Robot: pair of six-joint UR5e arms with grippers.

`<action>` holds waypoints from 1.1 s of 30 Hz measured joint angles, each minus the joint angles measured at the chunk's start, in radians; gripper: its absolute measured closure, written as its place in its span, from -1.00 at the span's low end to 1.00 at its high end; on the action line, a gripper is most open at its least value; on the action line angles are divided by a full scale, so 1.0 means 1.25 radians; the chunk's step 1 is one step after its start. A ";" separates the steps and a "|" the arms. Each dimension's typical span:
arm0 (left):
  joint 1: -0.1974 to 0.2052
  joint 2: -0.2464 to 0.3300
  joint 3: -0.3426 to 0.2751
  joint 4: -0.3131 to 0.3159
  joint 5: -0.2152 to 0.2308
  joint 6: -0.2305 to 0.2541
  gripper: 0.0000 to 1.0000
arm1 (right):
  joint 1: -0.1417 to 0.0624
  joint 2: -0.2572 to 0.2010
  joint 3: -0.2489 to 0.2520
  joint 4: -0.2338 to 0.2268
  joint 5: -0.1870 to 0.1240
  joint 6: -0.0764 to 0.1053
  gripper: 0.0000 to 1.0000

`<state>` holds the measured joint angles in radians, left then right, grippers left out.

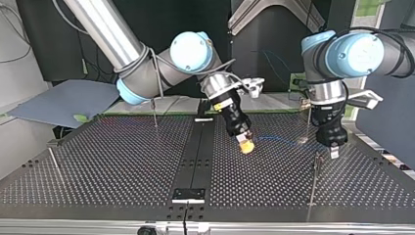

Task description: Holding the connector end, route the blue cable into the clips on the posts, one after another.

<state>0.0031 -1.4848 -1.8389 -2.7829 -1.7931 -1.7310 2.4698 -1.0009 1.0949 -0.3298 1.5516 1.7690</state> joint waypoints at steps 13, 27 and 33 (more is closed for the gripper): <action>0.006 -0.022 0.031 0.011 0.023 -0.021 1.00 | -0.002 0.013 -0.017 0.002 0.000 0.001 1.00; 0.015 -0.049 0.038 0.046 0.047 -0.032 1.00 | -0.023 0.015 -0.021 0.002 0.000 0.001 1.00; 0.027 -0.055 0.044 0.066 0.053 -0.049 1.00 | -0.029 0.016 -0.021 0.001 -0.004 0.001 1.00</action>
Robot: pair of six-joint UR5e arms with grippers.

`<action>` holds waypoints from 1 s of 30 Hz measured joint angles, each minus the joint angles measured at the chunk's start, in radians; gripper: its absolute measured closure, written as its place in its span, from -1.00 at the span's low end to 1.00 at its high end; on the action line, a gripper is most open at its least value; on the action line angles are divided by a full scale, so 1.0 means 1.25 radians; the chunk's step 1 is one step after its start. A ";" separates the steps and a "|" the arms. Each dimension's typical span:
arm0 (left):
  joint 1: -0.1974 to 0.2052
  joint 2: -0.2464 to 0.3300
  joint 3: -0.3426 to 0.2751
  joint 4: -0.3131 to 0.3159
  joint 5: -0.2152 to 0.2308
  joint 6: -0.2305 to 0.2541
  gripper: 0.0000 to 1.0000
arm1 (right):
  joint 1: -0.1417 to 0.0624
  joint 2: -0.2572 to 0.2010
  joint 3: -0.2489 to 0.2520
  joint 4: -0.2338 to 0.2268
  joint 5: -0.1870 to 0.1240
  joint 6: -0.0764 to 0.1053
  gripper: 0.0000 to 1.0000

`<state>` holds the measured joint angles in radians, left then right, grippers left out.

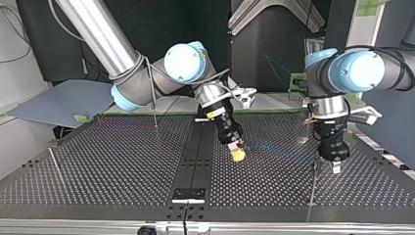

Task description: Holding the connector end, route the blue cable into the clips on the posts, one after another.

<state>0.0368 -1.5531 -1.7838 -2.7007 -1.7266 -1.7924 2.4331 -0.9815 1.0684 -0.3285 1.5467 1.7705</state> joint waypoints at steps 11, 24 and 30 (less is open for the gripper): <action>0.042 -0.017 0.004 0.006 0.007 -0.014 1.00 | -0.006 0.002 0.000 -0.001 -0.006 -0.001 1.00; 0.066 -0.049 0.046 0.031 0.092 -0.075 1.00 | -0.029 0.016 -0.006 -0.005 -0.017 -0.002 1.00; 0.076 -0.065 0.060 0.032 0.097 -0.083 1.00 | -0.036 0.044 -0.035 -0.001 -0.025 -0.002 1.00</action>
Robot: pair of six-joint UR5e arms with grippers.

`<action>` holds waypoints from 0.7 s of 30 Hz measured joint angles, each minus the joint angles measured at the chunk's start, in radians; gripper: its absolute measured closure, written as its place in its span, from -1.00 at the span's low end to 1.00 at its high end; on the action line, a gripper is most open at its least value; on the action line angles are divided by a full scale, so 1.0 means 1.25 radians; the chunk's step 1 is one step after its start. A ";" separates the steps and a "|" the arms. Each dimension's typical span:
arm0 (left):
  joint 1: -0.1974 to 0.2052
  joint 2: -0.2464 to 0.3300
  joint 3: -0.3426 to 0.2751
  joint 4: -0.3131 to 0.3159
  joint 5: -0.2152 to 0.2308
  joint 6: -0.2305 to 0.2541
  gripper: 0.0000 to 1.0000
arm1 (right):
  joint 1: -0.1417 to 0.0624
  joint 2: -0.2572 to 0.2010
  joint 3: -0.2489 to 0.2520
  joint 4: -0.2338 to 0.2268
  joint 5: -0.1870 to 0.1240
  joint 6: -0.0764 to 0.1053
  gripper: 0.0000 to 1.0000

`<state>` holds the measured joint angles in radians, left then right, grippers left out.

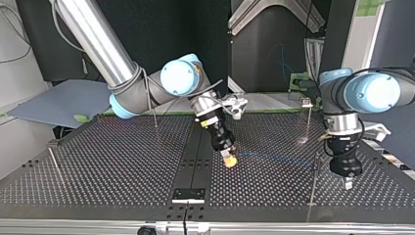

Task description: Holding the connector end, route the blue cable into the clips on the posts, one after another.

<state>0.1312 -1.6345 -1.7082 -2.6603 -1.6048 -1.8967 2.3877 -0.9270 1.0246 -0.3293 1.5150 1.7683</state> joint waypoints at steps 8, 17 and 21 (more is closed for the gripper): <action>0.010 -0.034 0.005 0.010 0.011 -0.006 1.00 | -0.012 0.015 -0.036 0.002 -0.012 0.002 1.00; 0.010 -0.039 0.012 0.027 0.022 -0.025 1.00 | -0.033 0.021 -0.050 -0.001 -0.029 0.002 1.00; 0.007 -0.039 0.012 0.027 0.022 -0.028 1.00 | -0.040 0.030 -0.059 -0.001 -0.035 0.002 1.00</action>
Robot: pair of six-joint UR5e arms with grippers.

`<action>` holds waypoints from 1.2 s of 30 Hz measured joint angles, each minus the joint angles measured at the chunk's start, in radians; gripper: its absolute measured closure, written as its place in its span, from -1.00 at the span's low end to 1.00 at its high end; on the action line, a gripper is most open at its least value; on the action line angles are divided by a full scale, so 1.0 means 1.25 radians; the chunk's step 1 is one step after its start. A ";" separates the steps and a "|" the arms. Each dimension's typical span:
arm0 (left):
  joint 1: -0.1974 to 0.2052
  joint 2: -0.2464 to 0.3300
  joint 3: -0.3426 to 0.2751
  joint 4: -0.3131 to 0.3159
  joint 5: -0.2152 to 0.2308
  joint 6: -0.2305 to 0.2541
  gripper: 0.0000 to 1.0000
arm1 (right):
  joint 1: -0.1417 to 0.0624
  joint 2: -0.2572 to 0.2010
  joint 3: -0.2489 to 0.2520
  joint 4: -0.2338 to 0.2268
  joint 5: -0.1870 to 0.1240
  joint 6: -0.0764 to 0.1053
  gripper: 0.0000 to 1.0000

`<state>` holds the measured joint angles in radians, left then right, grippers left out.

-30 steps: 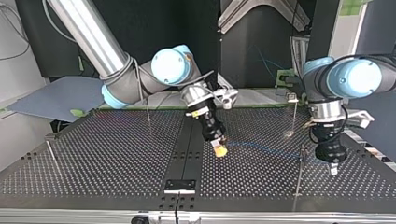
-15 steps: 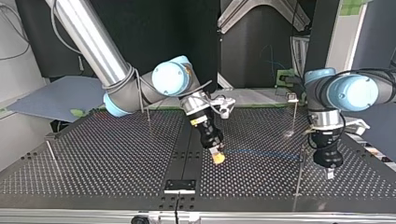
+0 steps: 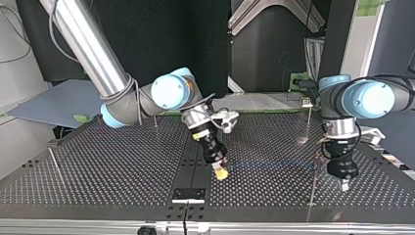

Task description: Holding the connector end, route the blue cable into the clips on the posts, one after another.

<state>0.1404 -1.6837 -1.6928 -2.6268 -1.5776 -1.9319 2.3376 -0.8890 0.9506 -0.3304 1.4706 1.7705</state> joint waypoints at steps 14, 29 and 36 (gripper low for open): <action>-0.005 0.000 0.000 -0.021 -0.024 -0.005 -0.68 | -0.005 0.007 -0.010 0.002 -0.008 -0.004 1.00; -0.019 0.002 0.000 -0.084 -0.050 -0.025 -1.00 | -0.007 0.007 -0.010 0.004 -0.008 -0.002 1.00; -0.027 0.004 -0.006 -0.128 -0.088 -0.044 -1.00 | -0.009 0.007 -0.010 0.003 -0.008 -0.002 1.00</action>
<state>0.1068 -1.6792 -1.7006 -2.7873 -1.6877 -1.9874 2.3267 -0.8800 0.9381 -0.3261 1.4601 1.7683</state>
